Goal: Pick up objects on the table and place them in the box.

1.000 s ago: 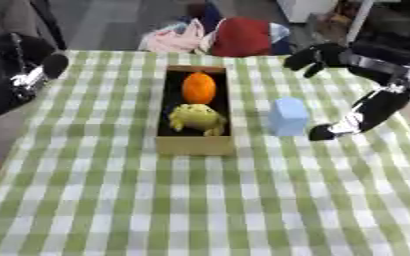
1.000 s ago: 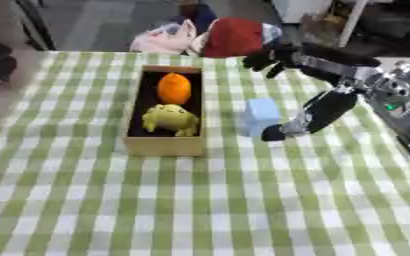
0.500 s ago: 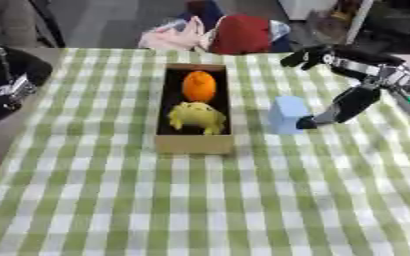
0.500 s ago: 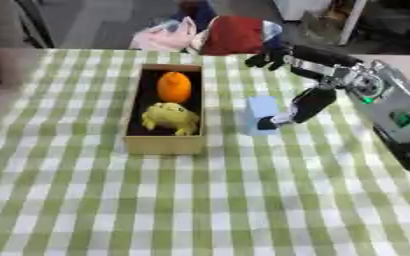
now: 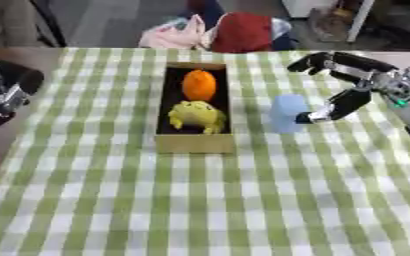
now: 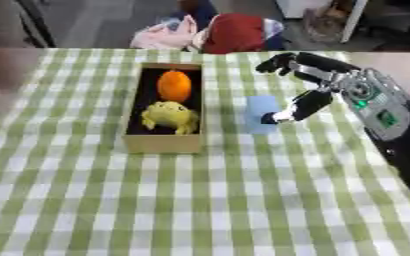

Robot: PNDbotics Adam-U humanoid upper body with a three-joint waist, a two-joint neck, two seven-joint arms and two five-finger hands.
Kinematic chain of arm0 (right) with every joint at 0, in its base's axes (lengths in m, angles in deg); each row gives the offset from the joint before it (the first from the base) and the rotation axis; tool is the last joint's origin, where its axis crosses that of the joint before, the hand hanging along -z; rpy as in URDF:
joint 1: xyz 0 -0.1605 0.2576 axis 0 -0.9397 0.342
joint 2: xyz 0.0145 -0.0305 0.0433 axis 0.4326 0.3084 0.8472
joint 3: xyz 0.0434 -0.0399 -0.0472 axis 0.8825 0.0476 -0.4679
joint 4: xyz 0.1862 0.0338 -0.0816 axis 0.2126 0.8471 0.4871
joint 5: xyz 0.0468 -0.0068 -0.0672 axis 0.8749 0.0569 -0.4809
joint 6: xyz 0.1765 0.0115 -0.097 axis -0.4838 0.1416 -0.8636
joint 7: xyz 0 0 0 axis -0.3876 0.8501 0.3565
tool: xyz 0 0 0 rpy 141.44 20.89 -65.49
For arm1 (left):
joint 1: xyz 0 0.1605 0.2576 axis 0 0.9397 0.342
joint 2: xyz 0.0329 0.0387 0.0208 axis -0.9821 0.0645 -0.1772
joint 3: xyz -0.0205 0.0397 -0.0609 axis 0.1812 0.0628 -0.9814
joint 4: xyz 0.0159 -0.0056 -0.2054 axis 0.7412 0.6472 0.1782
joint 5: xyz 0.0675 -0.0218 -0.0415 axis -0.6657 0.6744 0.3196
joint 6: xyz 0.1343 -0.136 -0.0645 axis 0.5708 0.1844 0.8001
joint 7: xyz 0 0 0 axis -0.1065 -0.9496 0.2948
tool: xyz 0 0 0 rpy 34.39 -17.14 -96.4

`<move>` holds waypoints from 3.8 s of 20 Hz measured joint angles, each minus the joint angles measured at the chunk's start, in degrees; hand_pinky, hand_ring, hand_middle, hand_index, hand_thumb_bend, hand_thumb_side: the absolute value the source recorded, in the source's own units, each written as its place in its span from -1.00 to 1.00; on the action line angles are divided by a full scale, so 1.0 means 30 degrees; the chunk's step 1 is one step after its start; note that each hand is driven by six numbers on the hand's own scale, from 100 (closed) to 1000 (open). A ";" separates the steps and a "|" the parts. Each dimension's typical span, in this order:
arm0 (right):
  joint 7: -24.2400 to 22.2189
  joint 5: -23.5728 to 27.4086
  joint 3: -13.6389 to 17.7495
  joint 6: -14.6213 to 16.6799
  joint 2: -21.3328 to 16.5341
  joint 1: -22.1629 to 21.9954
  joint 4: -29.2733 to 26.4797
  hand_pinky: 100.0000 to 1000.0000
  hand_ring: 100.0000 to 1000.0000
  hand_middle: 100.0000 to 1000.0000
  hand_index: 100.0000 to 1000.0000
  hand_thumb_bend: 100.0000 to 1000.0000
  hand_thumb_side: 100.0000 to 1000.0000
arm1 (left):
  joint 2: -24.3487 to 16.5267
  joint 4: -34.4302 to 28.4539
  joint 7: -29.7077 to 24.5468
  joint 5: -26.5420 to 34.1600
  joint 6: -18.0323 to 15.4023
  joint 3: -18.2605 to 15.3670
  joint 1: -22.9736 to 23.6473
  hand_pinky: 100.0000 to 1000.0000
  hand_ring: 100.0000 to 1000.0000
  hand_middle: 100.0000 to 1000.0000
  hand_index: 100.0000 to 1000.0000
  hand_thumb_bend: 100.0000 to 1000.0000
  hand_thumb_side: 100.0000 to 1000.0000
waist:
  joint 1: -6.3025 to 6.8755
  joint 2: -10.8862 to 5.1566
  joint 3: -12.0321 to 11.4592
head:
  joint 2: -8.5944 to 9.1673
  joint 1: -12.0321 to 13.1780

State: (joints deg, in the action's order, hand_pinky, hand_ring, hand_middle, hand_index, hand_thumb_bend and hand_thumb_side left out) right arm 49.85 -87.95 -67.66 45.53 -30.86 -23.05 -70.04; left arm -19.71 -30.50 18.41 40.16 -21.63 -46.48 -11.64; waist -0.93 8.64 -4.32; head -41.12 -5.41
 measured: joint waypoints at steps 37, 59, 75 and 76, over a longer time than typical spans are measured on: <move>0.3082 -0.3990 0.0536 0.0877 0.1490 0.0344 0.2960 0.33 0.30 -0.13 0.36 -0.30 -1.00 | 0.0665 -0.0008 -0.0058 -0.0055 0.0124 -0.0001 0.0239 -0.04 -0.01 -0.10 0.19 0.20 0.27 | 0.0056 0.0210 -0.0341 | -0.0061 -0.0268; 0.7170 -0.3880 0.0638 0.0877 0.1500 0.0341 0.2930 0.16 0.06 -0.39 0.20 -0.32 -1.00 | 0.0681 -0.0008 -0.0142 0.0002 0.0113 -0.0001 0.0264 -0.02 0.00 -0.09 0.20 0.06 0.31 | 0.0088 0.0217 -0.0410 | -0.0061 -0.0262; 0.3383 -0.6341 0.0734 0.1448 0.1420 0.0370 0.3716 0.69 0.83 0.77 0.88 0.09 -0.04 | 0.0825 -0.0008 -0.0291 0.0002 0.0112 -0.0001 0.0291 -0.02 -0.01 -0.09 0.21 0.05 0.32 | 0.0089 0.0214 -0.0414 | -0.0061 -0.0245; 0.3037 -0.6397 0.0843 0.1474 0.1420 0.0381 0.3749 0.69 0.84 0.76 0.88 0.11 0.00 | 0.0825 -0.0008 -0.0293 0.0002 0.0112 -0.0001 0.0292 -0.02 -0.01 -0.09 0.21 0.05 0.32 | 0.0098 0.0213 -0.0414 | -0.0061 -0.0245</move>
State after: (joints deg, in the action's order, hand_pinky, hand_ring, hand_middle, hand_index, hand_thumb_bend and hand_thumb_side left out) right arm 58.96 -107.14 -65.13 49.95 -26.60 -21.90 -58.79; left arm -17.23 -30.53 17.54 40.17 -21.29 -46.48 -10.76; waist -0.64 9.28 -5.56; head -41.30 -6.15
